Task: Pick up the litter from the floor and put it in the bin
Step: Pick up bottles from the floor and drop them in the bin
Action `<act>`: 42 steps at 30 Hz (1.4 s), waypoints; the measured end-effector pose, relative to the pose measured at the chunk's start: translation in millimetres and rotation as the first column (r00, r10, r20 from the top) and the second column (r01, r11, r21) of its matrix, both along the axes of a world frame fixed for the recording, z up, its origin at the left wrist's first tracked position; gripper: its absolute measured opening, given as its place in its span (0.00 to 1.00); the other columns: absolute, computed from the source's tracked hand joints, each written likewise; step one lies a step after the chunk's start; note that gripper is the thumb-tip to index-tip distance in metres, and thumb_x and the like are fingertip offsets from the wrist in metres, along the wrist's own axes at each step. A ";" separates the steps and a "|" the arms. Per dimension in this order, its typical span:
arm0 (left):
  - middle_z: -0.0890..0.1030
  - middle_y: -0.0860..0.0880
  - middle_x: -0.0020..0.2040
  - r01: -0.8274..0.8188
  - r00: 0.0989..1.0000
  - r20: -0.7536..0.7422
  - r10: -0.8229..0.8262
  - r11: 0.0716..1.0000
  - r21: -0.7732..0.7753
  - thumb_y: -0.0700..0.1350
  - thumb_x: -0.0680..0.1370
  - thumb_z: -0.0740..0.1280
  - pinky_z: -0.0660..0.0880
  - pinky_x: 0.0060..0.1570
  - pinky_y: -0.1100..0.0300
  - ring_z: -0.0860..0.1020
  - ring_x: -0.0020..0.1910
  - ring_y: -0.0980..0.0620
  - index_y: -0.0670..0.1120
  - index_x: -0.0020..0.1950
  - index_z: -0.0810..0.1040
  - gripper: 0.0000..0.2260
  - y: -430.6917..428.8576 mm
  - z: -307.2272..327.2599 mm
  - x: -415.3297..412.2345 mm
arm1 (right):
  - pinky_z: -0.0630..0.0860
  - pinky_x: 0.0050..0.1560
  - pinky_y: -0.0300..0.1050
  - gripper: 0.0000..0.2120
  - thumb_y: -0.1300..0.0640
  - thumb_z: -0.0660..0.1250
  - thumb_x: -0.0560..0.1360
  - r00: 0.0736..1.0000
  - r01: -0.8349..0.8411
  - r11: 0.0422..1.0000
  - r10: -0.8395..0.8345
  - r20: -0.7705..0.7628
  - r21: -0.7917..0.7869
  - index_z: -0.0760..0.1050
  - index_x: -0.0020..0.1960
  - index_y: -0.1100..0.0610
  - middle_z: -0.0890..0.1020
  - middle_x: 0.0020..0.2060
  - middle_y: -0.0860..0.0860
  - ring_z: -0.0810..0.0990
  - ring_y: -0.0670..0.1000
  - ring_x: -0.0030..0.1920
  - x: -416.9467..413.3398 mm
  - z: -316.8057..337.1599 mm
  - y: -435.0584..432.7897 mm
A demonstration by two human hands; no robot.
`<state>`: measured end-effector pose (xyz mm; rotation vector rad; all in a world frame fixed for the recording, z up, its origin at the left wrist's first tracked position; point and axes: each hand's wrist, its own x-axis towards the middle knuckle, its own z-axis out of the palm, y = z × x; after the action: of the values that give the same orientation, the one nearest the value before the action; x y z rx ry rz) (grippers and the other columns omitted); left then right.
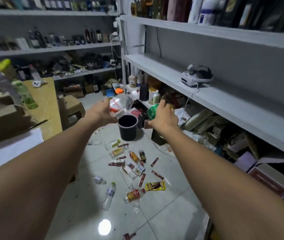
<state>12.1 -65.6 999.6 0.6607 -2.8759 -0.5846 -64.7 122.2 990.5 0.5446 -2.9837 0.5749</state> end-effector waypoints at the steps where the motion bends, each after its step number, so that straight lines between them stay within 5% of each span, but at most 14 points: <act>1: 0.76 0.42 0.58 -0.001 1.000 -0.015 0.002 1.000 0.021 0.45 0.69 0.76 0.75 0.47 0.55 0.75 0.54 0.45 0.44 0.63 0.67 0.27 -0.3 -1.5 0.2 | 0.72 0.59 0.52 0.44 0.49 0.76 0.69 1.000 0.009 1.000 -0.009 0.006 0.007 0.54 0.74 0.59 0.67 0.69 0.59 0.68 0.59 0.68 0.5 -1.4 3.0; 29: 0.72 0.41 0.64 -0.132 0.991 -0.002 0.134 0.980 0.147 0.42 0.70 0.75 0.76 0.58 0.47 0.74 0.60 0.42 0.43 0.73 0.59 0.37 -67.2 -9.9 -239.0 | 0.69 0.64 0.52 0.44 0.48 0.76 0.69 0.983 -0.170 0.984 0.166 0.074 0.051 0.55 0.74 0.60 0.67 0.69 0.60 0.68 0.60 0.69 -258.8 -5.7 -88.9; 42: 0.75 0.43 0.59 -0.062 0.998 0.023 0.060 0.996 0.068 0.46 0.70 0.75 0.72 0.48 0.56 0.74 0.55 0.46 0.43 0.64 0.66 0.28 -137.1 -28.6 -317.5 | 0.71 0.60 0.53 0.42 0.50 0.76 0.69 0.994 -0.094 0.992 0.088 0.062 0.083 0.56 0.72 0.60 0.67 0.68 0.59 0.67 0.59 0.69 -327.7 -15.6 -152.3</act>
<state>-305.3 -202.7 971.0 0.7660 -2.8547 -0.6740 -392.5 -30.1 974.9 0.6852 -3.0639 0.4777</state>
